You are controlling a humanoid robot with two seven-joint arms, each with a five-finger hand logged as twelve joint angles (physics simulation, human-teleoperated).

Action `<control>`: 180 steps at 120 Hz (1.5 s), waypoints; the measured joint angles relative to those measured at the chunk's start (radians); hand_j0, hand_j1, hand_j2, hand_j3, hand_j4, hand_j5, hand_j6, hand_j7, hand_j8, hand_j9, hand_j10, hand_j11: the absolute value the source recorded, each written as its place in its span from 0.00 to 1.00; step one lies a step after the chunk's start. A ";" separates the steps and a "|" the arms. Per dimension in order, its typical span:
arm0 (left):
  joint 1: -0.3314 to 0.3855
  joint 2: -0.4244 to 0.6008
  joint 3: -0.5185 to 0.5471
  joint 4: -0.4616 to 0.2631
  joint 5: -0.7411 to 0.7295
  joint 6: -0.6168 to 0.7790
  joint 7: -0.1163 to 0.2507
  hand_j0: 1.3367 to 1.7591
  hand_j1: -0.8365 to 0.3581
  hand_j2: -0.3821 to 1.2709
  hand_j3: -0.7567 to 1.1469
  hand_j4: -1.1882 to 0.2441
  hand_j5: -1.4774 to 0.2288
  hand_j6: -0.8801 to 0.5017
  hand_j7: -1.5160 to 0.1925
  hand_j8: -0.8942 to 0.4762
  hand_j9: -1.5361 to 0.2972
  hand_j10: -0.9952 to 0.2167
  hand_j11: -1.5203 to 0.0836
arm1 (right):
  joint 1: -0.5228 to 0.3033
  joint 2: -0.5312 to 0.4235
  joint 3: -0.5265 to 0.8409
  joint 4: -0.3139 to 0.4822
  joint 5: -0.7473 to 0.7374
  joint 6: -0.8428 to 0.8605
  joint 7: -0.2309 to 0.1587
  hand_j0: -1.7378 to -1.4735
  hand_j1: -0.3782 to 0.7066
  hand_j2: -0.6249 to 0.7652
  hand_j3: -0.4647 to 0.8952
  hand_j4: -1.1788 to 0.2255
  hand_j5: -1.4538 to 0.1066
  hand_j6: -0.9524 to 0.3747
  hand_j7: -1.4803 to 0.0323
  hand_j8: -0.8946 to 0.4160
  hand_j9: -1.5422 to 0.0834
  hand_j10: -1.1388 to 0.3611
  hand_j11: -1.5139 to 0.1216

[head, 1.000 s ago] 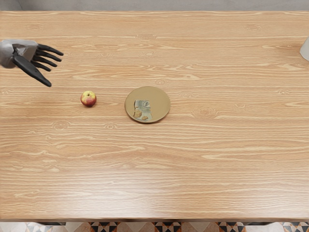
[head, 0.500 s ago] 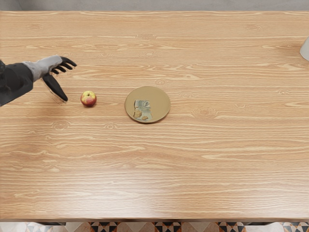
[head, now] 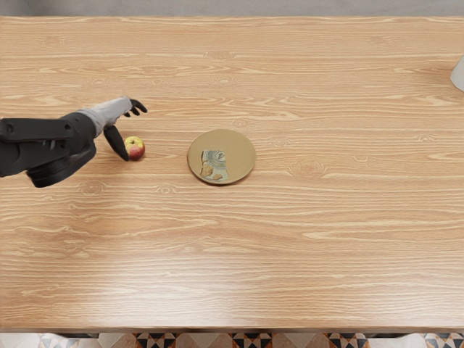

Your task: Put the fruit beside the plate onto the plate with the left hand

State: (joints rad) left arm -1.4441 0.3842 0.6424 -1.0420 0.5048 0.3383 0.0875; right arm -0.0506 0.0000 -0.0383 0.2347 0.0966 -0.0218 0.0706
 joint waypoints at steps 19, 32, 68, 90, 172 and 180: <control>0.002 -0.018 0.023 0.019 -0.002 0.001 0.000 0.76 0.65 0.27 0.40 0.59 0.60 0.39 0.63 0.40 0.59 0.54 0.67 | 0.000 0.000 0.000 0.000 0.000 0.000 0.000 0.30 0.06 0.44 0.34 0.82 0.91 0.69 0.95 0.66 0.92 0.74 0.90; 0.003 -0.018 0.031 0.015 -0.003 -0.004 0.000 0.76 0.60 0.27 0.40 0.57 0.58 0.36 0.60 0.38 0.57 0.51 0.64 | 0.000 0.000 0.000 0.000 0.000 0.000 0.000 0.30 0.06 0.44 0.34 0.82 0.91 0.69 0.95 0.66 0.92 0.74 0.90; 0.004 -0.014 0.054 -0.023 -0.003 -0.019 0.001 0.76 0.49 0.27 0.40 0.51 0.52 0.32 0.54 0.34 0.51 0.44 0.58 | 0.000 0.000 0.000 0.000 0.000 0.000 0.000 0.30 0.06 0.44 0.34 0.82 0.91 0.69 0.95 0.66 0.92 0.74 0.90; 0.003 -0.014 0.066 -0.026 -0.002 -0.021 0.002 0.76 0.48 0.30 0.40 0.47 0.49 0.28 0.50 0.31 0.48 0.40 0.53 | 0.000 0.000 0.000 0.000 0.000 0.000 0.000 0.30 0.06 0.44 0.34 0.82 0.91 0.69 0.95 0.66 0.92 0.74 0.90; -0.092 -0.059 0.069 -0.020 -0.007 -0.016 0.007 0.75 0.50 0.39 0.40 0.37 0.32 0.32 0.34 0.28 0.33 0.25 0.36 | 0.000 0.000 0.000 0.000 0.000 0.000 0.000 0.30 0.06 0.44 0.34 0.82 0.91 0.69 0.95 0.66 0.92 0.74 0.90; -0.111 -0.092 0.068 -0.017 -0.008 -0.012 0.007 0.75 0.50 0.37 0.40 0.37 0.31 0.33 0.33 0.29 0.32 0.25 0.36 | 0.000 0.000 0.000 0.000 0.000 0.000 0.000 0.30 0.06 0.44 0.34 0.82 0.91 0.69 0.95 0.66 0.92 0.74 0.90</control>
State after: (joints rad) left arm -1.5547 0.2925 0.7105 -1.0589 0.4970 0.3260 0.0943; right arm -0.0506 0.0000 -0.0383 0.2347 0.0966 -0.0218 0.0706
